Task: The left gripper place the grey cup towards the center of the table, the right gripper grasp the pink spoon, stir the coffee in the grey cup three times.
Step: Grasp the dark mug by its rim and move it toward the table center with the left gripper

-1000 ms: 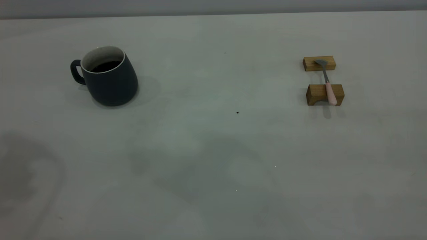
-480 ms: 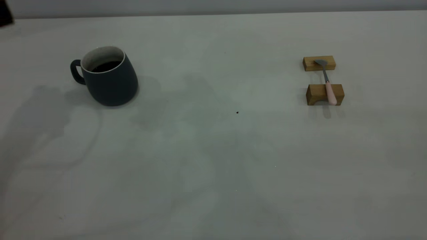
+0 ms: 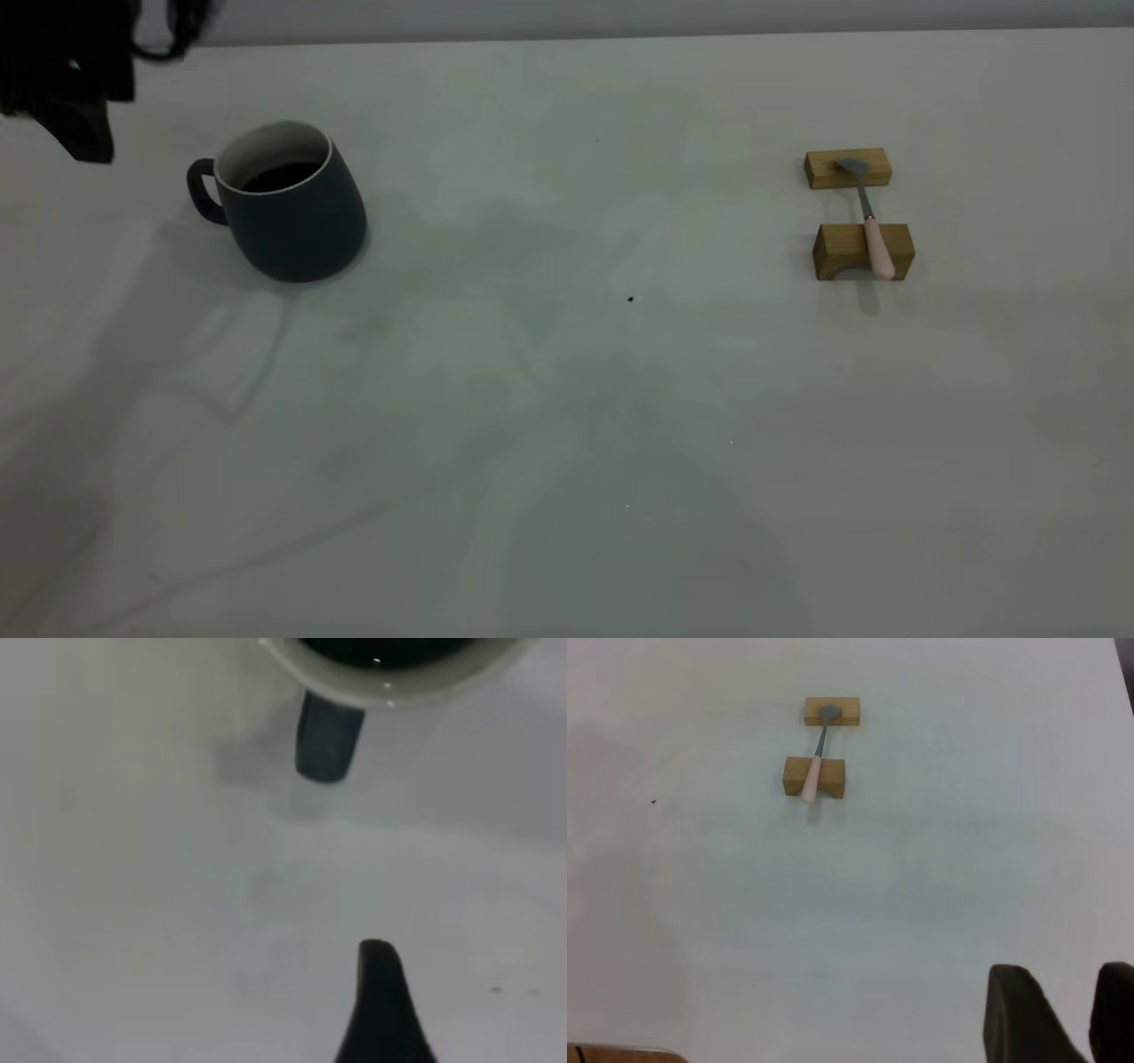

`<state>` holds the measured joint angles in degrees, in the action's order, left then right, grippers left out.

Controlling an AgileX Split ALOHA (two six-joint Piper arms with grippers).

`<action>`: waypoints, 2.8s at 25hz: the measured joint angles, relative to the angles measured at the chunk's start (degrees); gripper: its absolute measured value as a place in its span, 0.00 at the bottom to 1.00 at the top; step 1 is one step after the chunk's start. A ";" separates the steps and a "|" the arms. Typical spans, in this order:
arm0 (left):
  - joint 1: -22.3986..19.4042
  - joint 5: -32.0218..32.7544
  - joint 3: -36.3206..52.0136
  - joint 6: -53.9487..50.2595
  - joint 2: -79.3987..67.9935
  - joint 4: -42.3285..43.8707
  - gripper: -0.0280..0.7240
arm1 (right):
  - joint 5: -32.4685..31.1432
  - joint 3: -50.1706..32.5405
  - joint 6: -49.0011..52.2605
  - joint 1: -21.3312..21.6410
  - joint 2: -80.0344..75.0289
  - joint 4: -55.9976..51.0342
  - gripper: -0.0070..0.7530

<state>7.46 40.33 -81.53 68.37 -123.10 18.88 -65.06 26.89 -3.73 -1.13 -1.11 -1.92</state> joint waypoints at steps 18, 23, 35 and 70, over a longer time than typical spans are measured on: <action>0.02 -13.47 -0.06 6.19 -7.43 0.80 0.78 | 0.00 0.00 0.00 0.00 0.00 0.00 0.32; 0.14 -15.04 -0.06 7.60 -9.01 0.86 0.69 | 0.00 0.00 0.00 0.00 0.00 0.00 0.32; 0.61 -14.73 -0.18 7.89 -9.08 0.85 0.32 | 0.00 0.00 0.00 0.00 0.00 0.00 0.32; 18.80 -16.61 -3.48 -1.02 -11.35 1.04 0.32 | 0.00 0.00 0.00 0.00 0.00 0.00 0.32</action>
<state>26.26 23.72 -85.01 67.35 -134.45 19.92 -65.06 26.89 -3.73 -1.13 -1.11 -1.92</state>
